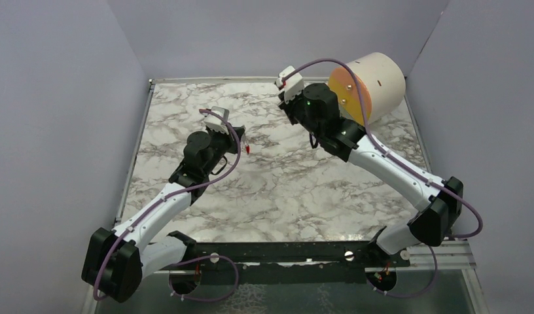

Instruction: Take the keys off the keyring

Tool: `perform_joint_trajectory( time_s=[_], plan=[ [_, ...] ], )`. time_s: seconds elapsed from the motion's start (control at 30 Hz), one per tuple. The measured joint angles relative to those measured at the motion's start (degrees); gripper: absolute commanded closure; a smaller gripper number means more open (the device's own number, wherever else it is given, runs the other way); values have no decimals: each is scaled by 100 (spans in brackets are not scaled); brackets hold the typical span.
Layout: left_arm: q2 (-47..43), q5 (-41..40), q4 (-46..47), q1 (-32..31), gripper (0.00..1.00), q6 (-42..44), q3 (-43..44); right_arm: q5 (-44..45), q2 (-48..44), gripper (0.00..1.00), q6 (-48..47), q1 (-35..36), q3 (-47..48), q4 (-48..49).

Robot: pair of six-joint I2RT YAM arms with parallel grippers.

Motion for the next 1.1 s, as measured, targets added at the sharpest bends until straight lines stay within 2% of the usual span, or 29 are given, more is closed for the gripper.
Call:
perform_joint_trajectory(
  time_s=[0.23,0.47,0.63,0.97,1.1],
  plan=[
    [142,-175,-11,0,100,105,-7,-588,31,99,507,0,-938,85],
    [658,-420,33,0,100,190,-278,-883,326,99,815,-81,-1585,387],
    [1014,-610,463,13,100,181,-339,-1051,669,99,988,-138,-1950,669],
    [2435,-605,706,109,100,142,-306,-1447,1366,99,1121,-511,-2146,1180],
    [3093,-516,898,326,100,96,-61,-1563,1681,99,1123,-761,-2059,1335]
  ],
)
